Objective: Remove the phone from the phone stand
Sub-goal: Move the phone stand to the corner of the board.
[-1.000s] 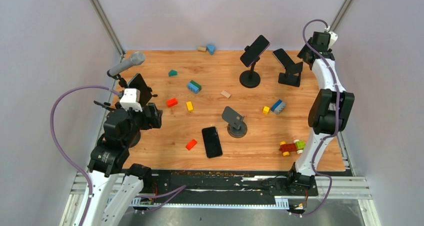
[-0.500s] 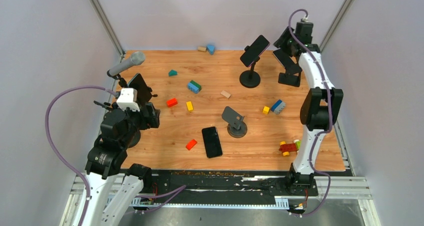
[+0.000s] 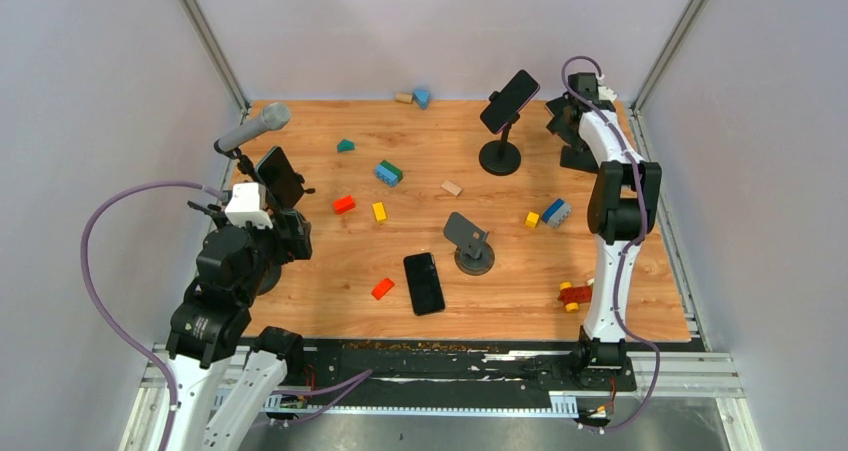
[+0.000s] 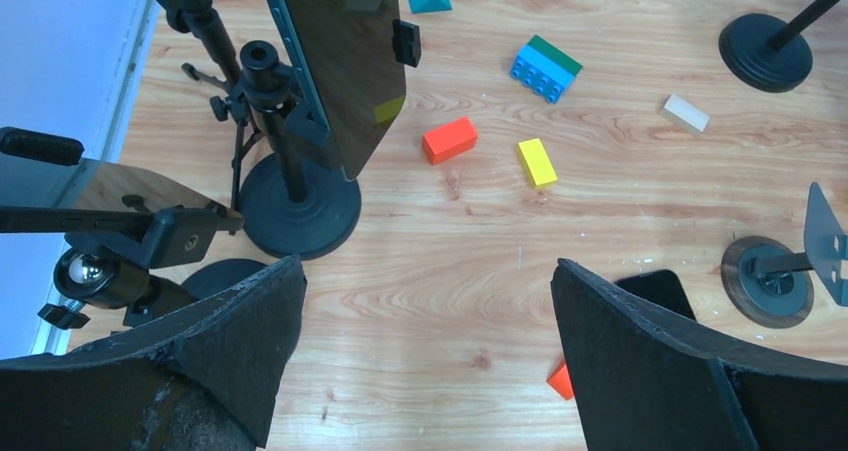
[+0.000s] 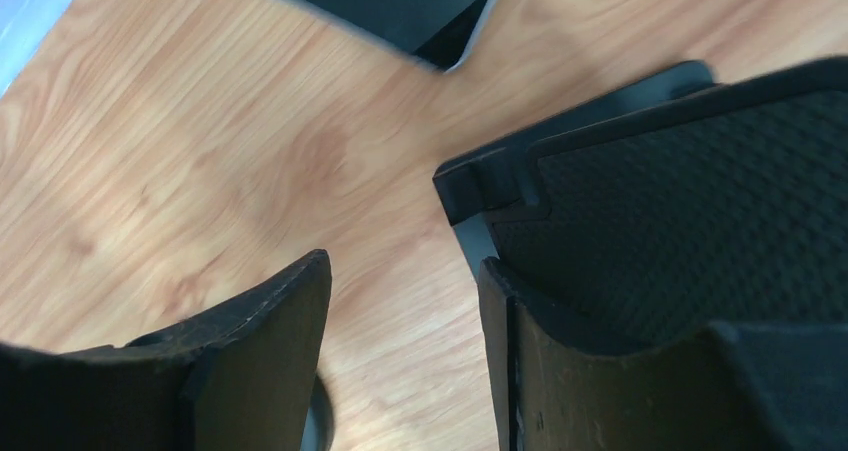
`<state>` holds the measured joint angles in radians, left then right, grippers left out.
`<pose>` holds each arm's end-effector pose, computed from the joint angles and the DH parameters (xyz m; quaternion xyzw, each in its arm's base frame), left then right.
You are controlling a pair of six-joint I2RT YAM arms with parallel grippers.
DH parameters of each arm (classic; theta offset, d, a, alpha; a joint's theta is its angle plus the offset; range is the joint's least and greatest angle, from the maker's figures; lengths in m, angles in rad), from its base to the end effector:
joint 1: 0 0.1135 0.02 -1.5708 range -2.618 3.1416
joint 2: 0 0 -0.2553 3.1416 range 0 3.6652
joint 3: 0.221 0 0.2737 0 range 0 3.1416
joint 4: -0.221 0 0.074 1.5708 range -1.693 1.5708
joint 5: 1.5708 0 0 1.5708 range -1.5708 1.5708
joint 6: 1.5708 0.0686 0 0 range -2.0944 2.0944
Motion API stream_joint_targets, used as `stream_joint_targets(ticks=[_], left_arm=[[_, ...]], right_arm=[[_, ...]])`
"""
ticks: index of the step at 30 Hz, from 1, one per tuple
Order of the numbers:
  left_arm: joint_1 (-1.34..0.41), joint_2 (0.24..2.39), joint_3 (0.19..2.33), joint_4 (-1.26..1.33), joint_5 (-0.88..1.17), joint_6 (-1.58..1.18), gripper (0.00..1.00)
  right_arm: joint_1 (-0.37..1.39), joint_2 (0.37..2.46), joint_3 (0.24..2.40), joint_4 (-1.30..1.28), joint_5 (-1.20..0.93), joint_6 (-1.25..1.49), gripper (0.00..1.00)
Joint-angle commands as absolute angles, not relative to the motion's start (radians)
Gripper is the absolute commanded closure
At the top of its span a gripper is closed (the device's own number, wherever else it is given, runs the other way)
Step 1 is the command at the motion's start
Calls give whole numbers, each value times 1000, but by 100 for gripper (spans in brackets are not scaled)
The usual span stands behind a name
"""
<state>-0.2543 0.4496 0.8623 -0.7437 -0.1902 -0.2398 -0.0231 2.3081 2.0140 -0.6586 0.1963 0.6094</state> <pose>0.1429 -0.0238 0.3406 -0.0493 0.8106 -0.0665 0.5797 0.5460 -0.0260 0.1674 0.3232 0.8918 -0.0019 0.3168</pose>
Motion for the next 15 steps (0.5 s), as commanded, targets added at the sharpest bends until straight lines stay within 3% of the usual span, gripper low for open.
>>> stream_joint_targets(ticks=[1,8,15], left_arm=[[-249,445,853,-711,-198,-236,0],[-249,438,849,-707,-199,-233,0],[-249,434,840,-694,-183,-227,0]], right_arm=[[-30,2316,2083,-707,510,598,42],[-74,2347,2087,-747,594,588,39],[-113,2376,2141,-736,498,513,37]])
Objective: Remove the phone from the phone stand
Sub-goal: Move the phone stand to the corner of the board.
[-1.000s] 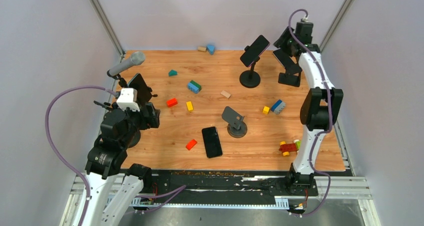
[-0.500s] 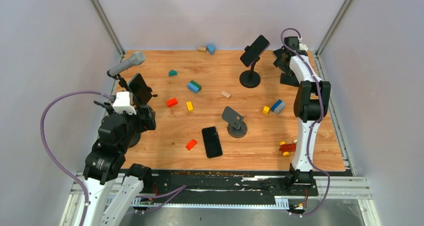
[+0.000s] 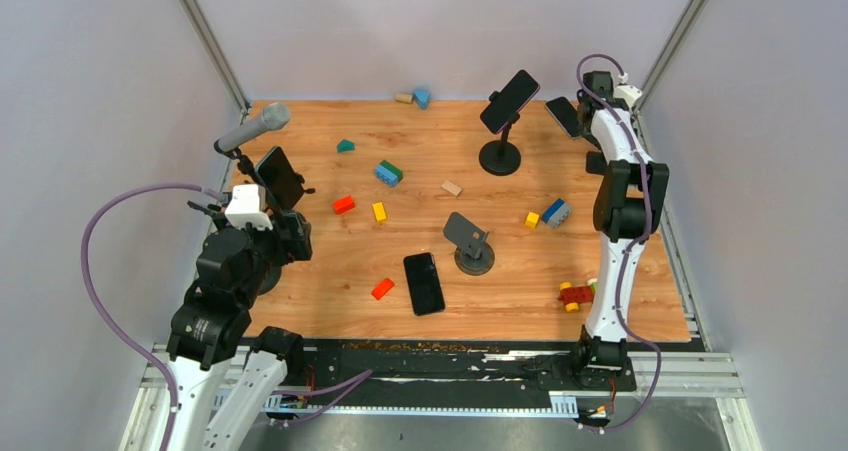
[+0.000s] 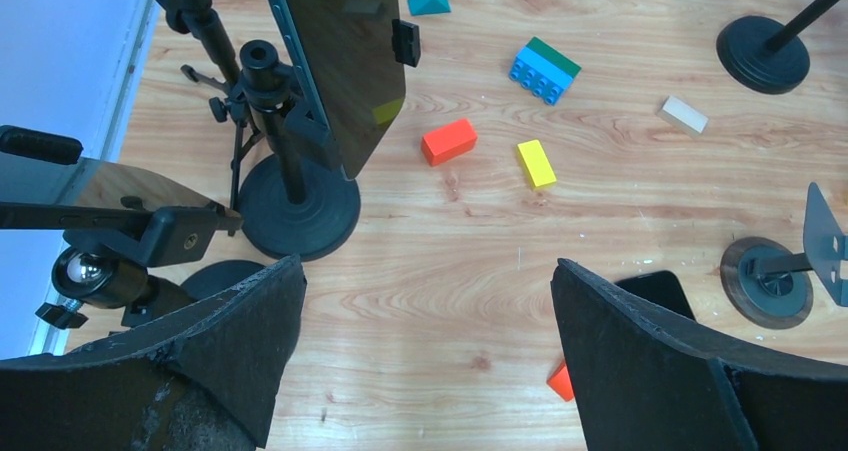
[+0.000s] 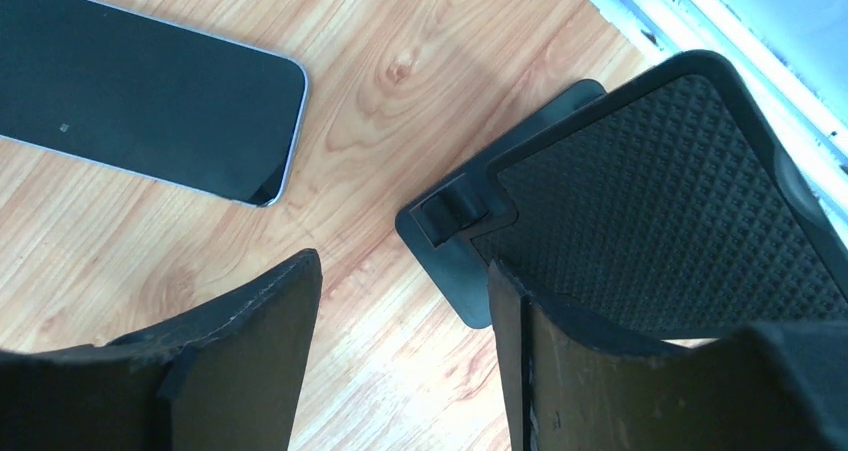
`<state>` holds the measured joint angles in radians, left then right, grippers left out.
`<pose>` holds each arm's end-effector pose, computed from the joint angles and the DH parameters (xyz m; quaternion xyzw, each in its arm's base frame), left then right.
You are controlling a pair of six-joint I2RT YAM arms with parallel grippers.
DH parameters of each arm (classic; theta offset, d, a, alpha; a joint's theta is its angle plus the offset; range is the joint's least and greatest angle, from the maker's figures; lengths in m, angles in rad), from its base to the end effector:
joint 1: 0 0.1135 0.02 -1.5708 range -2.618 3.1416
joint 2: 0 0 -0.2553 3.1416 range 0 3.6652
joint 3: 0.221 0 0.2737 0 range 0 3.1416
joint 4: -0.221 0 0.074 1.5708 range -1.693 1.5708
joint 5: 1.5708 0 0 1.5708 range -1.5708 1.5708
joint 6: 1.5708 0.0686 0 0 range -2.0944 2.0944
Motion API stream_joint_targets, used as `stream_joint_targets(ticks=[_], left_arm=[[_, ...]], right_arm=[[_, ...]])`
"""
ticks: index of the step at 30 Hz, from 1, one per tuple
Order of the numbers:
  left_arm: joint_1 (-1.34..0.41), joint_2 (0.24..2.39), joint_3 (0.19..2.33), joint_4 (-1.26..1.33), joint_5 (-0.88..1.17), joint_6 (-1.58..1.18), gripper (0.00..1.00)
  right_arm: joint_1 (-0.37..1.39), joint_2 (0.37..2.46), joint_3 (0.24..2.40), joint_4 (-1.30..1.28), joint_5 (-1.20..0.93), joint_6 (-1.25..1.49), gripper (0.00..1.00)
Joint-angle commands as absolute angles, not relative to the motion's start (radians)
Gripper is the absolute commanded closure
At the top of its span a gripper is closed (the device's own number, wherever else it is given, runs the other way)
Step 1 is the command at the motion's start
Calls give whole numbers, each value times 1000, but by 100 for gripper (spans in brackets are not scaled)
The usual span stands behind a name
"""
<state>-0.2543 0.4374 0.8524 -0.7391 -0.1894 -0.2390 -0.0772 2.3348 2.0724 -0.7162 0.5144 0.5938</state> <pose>0.1416 -0.0235 0.3392 -0.0490 0.8087 -0.0674 0.5823 0.5405 -0.0757 0.1756 0.3746 0.8490 -0.1632 0.3350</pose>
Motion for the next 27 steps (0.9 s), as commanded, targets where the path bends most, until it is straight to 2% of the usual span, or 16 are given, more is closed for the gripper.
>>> stream_joint_targets(ticks=[1,3,6,11,19,27], left_arm=[[-249,439,839,-694,-174,-225,0],[-249,443,839,-693,-171,-224,0],[-249,445,839,-693,-169,-223,0],[-249,438,835,-688,-158,-216,0],[-249,455,836,-684,-146,-212,0],[-248,474,838,-685,-147,-211,0]], right_arm=[[-113,2385,2165,-726,463,448,36],[-114,2406,2218,-706,391,363,34],[-126,2426,2279,-682,193,226,21],[-171,2454,2301,-584,-62,180,10],[-186,2540,2350,-482,-167,141,9],[-182,2582,2357,-429,-119,114,9]])
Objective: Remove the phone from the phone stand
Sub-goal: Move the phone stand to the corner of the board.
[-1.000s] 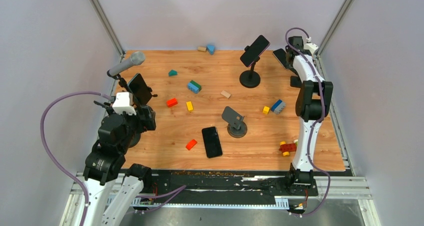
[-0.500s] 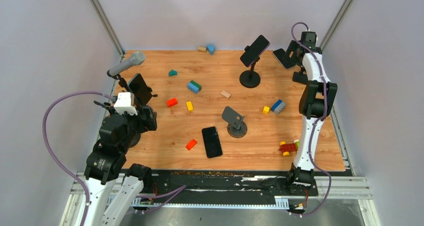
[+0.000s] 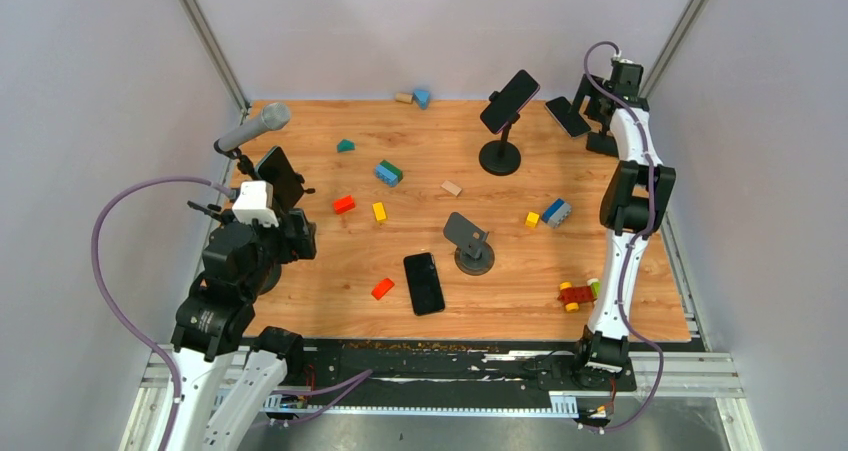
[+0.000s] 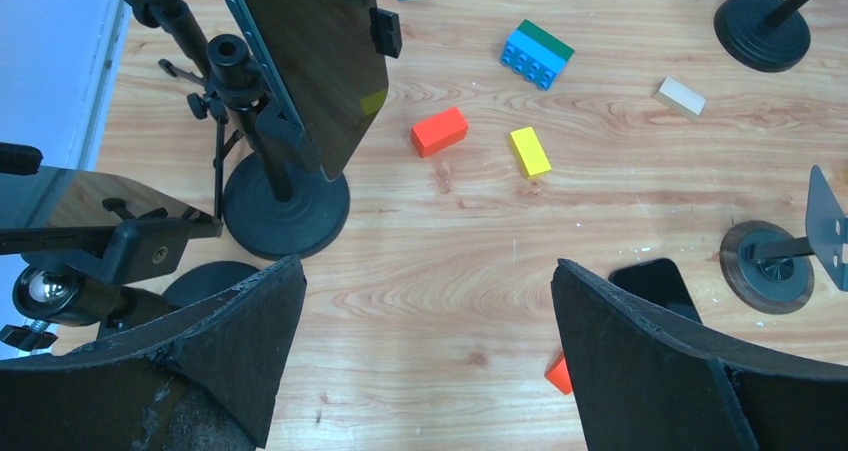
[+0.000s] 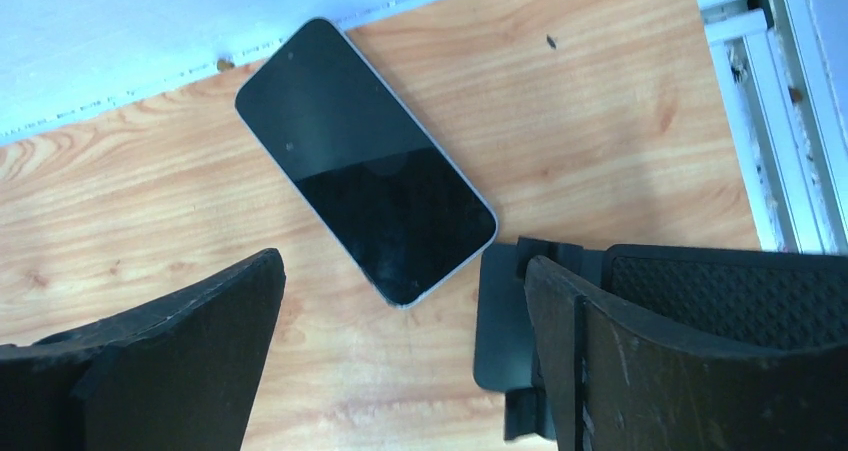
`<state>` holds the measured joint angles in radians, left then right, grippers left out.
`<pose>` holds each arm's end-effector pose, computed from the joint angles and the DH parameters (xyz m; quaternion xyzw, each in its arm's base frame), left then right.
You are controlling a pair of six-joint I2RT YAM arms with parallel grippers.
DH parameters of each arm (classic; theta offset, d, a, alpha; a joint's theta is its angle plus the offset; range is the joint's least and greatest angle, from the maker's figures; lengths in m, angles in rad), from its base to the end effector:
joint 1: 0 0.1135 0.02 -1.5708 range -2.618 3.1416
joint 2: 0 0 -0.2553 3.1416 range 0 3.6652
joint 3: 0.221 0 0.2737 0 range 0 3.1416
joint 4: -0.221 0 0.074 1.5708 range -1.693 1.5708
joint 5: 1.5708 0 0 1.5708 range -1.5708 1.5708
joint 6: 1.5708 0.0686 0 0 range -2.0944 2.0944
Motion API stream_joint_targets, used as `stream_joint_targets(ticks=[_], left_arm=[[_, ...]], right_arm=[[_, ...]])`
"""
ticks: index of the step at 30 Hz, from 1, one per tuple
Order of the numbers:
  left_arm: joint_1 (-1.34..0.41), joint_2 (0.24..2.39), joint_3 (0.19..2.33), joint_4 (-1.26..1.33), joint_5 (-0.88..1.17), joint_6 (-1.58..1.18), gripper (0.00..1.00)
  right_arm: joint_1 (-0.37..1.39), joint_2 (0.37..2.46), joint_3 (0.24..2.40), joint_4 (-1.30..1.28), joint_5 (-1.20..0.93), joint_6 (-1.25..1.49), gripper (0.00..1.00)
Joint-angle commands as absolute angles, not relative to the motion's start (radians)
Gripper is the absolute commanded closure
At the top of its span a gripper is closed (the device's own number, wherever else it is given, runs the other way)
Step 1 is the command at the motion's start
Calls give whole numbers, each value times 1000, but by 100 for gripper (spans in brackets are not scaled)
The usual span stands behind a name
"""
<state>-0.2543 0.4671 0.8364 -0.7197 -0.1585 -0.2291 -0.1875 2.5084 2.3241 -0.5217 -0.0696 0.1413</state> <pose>0.1504 -0.0279 0.3322 -0.0351 0.8175 -0.0737 0.5702 0.5979 -0.1086 0.1822 0.1341 0.8976 0.0219 0.4194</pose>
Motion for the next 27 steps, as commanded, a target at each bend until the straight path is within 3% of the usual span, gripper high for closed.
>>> stream_joint_targets(ticks=[1,11,17,27], left_arm=[[-248,475,838,-685,-147,-210,0],[-247,477,838,-687,-152,-210,0],[-247,472,838,-687,-156,-211,0],[-247,469,836,-687,-157,-211,0]], right_arm=[[-182,2585,2359,-428,-124,111,9],[-180,2395,2152,-307,-268,138,12],[-165,2274,2087,-259,-192,159,13],[-126,2354,2208,-301,-271,69,12]])
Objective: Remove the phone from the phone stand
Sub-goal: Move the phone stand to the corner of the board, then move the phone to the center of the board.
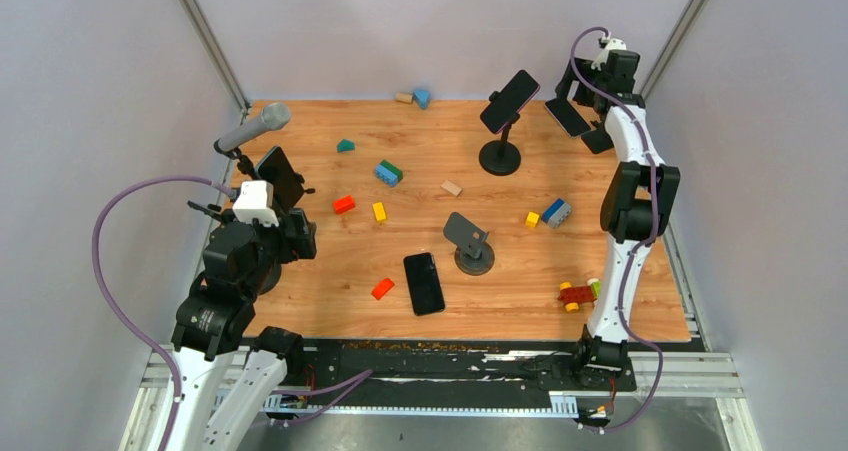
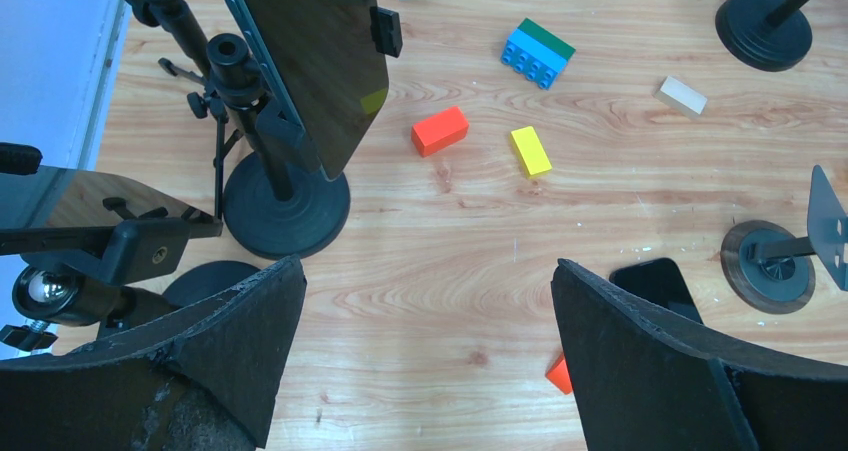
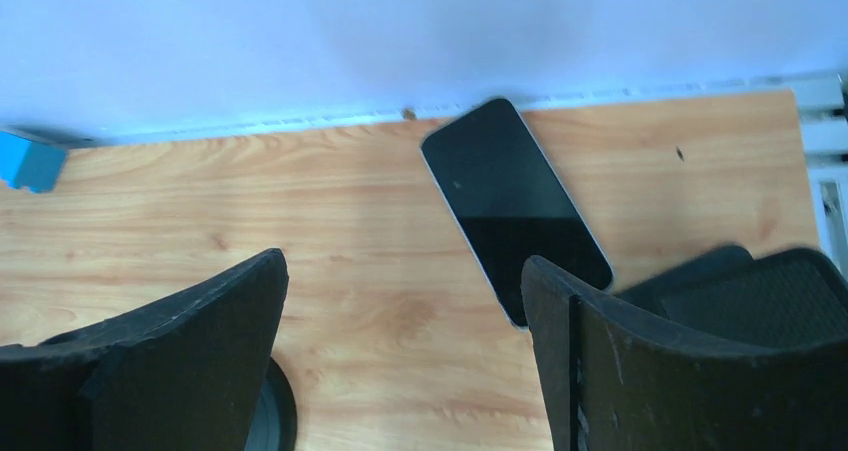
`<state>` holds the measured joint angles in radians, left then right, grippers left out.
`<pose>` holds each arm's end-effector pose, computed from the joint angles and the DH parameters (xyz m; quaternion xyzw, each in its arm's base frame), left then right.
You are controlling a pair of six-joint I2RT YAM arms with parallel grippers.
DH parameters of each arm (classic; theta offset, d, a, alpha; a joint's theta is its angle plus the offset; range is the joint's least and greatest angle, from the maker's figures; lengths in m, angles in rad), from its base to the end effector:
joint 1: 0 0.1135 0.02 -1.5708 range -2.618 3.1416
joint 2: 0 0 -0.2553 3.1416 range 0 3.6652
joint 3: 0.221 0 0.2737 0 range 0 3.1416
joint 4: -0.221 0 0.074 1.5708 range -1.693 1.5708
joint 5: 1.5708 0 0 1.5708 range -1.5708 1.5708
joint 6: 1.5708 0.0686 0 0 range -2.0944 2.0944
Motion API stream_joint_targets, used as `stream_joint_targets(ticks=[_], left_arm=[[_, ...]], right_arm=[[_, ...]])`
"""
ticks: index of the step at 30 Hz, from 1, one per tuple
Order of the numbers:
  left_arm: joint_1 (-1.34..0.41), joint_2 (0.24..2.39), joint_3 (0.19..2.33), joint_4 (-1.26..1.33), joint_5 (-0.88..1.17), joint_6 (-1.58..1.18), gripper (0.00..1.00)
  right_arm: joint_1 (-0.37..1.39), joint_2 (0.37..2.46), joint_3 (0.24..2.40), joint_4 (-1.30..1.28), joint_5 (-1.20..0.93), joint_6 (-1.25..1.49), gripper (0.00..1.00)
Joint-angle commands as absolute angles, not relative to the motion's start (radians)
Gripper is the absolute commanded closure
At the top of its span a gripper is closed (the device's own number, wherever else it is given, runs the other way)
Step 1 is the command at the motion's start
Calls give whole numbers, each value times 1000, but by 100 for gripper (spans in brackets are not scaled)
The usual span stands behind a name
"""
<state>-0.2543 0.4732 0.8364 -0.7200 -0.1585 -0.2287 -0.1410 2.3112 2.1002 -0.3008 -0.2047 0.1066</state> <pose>0.1516 -0.0282 0.3313 -0.0347 0.8193 -0.0729 0.5677 0.5851 -0.0690 0.2356 0.0548 0.8583 0.0795 0.5039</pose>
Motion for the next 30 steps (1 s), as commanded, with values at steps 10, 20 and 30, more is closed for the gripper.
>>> stream_joint_targets(ticks=[10,20,30], left_arm=[[-245,482,838,-688,-166,-212,0],[-241,486,838,-688,-163,-211,0],[-238,488,837,-685,-159,-210,0]], right_arm=[[-121,2607,2405,-334,-140,309,13],[-121,2570,2316,-323,247,306,13],[-127,2614,2359,-325,201,186,10]])
